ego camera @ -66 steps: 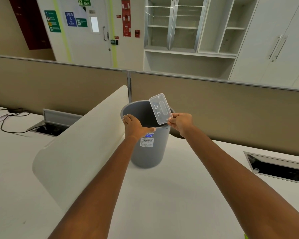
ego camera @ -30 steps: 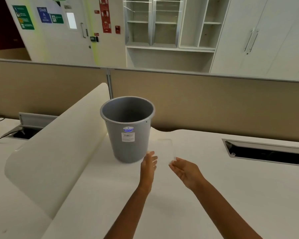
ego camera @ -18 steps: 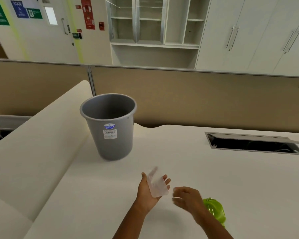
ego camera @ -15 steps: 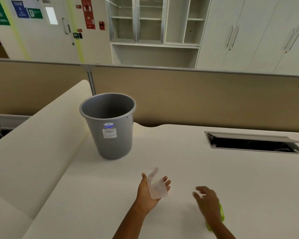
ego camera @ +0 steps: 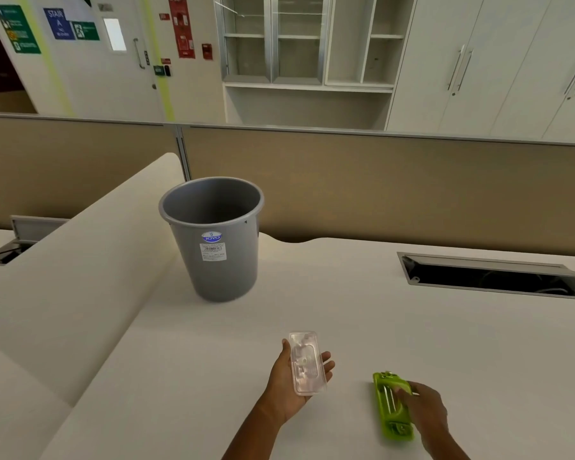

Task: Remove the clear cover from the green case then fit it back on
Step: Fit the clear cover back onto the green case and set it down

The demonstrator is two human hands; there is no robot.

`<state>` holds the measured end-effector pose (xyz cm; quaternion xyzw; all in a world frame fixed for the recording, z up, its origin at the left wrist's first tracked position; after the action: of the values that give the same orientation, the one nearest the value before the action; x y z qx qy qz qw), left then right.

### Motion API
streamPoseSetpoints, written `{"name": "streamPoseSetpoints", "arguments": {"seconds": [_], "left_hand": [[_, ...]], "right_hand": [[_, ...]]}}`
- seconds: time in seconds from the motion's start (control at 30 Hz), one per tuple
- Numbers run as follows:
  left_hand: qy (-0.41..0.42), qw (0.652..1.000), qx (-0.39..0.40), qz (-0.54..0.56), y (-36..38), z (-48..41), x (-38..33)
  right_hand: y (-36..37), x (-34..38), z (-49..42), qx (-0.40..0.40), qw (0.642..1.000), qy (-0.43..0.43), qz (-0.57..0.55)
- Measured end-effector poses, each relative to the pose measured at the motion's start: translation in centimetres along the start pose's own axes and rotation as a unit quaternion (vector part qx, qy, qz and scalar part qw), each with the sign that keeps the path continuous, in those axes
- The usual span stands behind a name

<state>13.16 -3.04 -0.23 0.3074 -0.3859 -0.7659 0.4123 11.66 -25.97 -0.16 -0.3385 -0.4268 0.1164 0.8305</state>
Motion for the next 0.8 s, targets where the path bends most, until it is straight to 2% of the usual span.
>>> {"name": "streamPoseSetpoints", "arguments": {"seconds": [0.2,0.4,0.8], "left_hand": [[0.003,0.999,-0.044,-0.026,-1.0,0.2,1.1],[0.0,0.999,0.012,-0.045,0.5,0.7,2.9],[0.007,0.999,-0.018,-0.038,0.4,0.7,3.5]], "right_hand": [[1.8,6.7,3.4,0.085,0.988,-0.09,-0.091],[3.2,10.5,7.0,0.144,0.974,-0.144,-0.098],[3.9,10.5,7.9,0.129,0.976,-0.136,-0.109]]}}
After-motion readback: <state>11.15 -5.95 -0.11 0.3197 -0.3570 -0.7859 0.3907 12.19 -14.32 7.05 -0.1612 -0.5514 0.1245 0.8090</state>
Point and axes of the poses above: each hand's wrist, its own z-axis away from the middle knuckle, its own y-axis out of the palm, x = y × z, the point moved 9 cm from there along -z, towards the middle knuckle, and after that the axes turned 14 degrees about z, right-handed, at the moved point
